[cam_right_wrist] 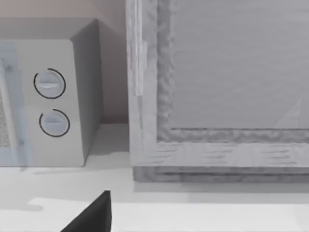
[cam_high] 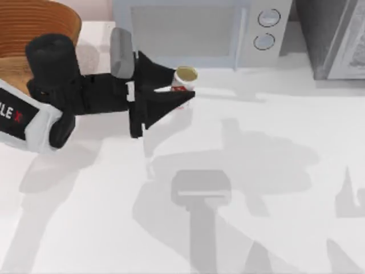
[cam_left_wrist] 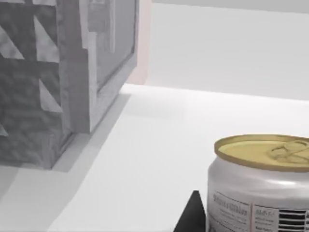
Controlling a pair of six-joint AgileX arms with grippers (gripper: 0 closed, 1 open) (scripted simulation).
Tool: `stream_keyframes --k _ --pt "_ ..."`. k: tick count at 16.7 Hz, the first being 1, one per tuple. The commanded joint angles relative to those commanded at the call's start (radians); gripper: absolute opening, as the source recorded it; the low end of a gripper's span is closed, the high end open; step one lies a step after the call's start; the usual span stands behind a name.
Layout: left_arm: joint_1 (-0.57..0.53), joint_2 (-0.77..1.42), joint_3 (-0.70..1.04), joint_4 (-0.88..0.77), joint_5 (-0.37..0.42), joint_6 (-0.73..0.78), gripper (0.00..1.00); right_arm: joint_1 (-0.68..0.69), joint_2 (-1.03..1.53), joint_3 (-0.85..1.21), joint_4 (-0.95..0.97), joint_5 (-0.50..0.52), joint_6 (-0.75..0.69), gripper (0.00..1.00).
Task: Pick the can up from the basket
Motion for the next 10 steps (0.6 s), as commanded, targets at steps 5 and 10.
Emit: stream_keyframes --k 5,10 --pt "-0.004 0.284 0.124 0.155 0.101 0.010 0.00 0.000 0.000 0.000 0.000 0.000 0.000 1.00" --pt "0.011 0.468 0.217 0.270 0.141 0.028 0.00 0.000 0.000 0.000 0.000 0.000 0.000 1.00"
